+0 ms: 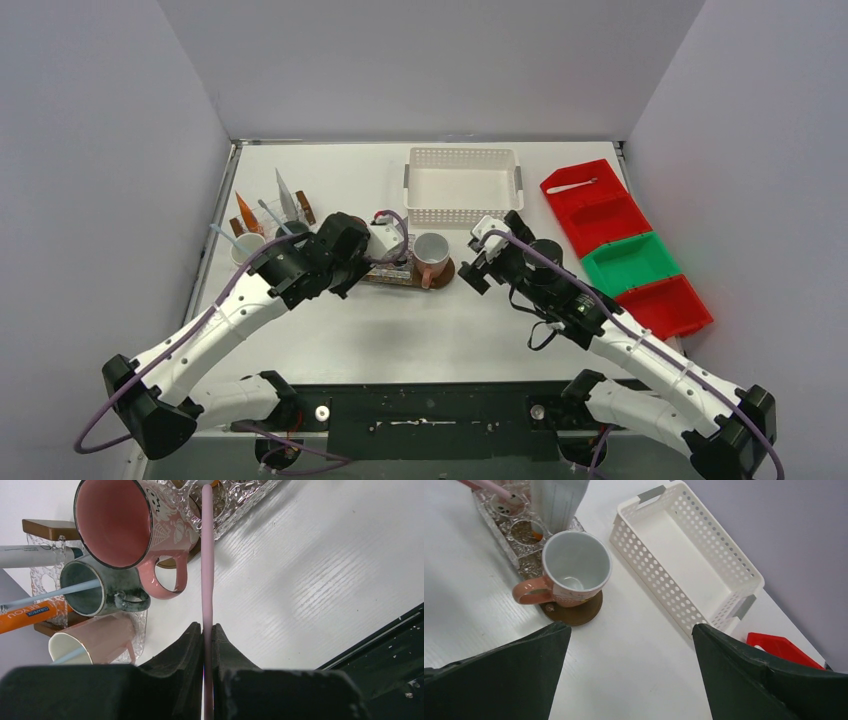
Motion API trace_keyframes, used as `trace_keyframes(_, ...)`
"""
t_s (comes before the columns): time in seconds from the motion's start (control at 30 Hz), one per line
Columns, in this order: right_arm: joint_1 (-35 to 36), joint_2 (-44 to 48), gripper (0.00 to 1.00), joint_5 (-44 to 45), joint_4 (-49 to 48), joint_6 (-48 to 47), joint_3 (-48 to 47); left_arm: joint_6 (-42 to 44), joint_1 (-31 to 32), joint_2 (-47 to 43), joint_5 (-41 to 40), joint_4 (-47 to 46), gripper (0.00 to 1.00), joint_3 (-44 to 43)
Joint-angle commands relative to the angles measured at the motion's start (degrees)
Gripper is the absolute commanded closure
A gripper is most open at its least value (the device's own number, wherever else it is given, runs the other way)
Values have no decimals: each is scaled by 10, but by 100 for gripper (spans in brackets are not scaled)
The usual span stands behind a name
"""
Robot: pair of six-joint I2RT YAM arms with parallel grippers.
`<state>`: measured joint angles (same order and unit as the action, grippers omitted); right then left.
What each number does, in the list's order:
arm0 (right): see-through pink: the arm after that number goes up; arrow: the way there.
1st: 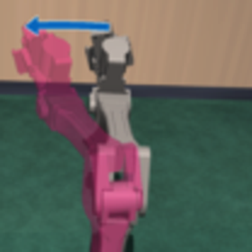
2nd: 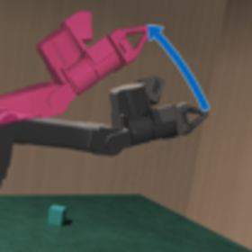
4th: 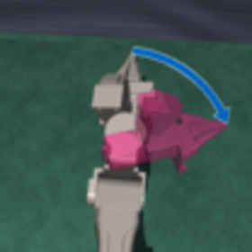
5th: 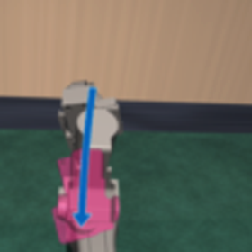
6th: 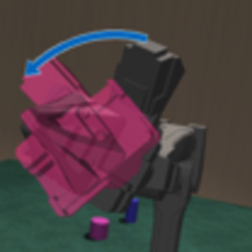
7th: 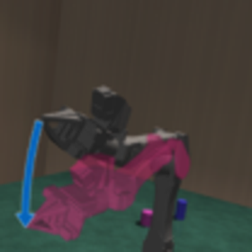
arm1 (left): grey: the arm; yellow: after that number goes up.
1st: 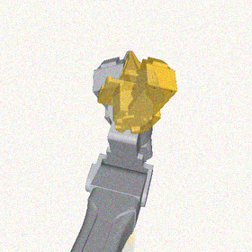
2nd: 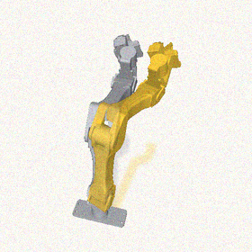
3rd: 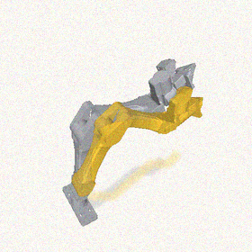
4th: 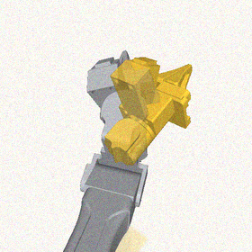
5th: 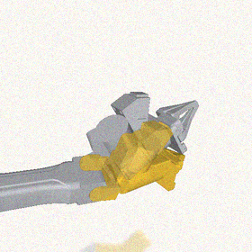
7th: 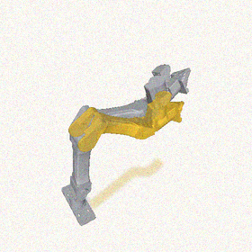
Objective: Prepare toiletry sets of a toothbrush and toothpaste on the tray
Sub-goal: Place the toothbrush in the toothpaste holder.
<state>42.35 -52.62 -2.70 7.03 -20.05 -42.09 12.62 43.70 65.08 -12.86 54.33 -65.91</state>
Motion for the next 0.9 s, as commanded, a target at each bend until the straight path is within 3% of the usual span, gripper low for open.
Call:
trace_keyframes(0.0, -5, 32, 0, 83, -66, 14, 14, -5, -6, 23, -14, 4, 100, -33)
trace_keyframes(0.2, -6, 60, 0, 133, -106, 14, 35, -4, -10, 49, -16, 6, 100, -46)
trace_keyframes(0.87, -7, 81, 0, 136, -129, 8, 53, 8, -32, 124, 13, -17, 100, -65)
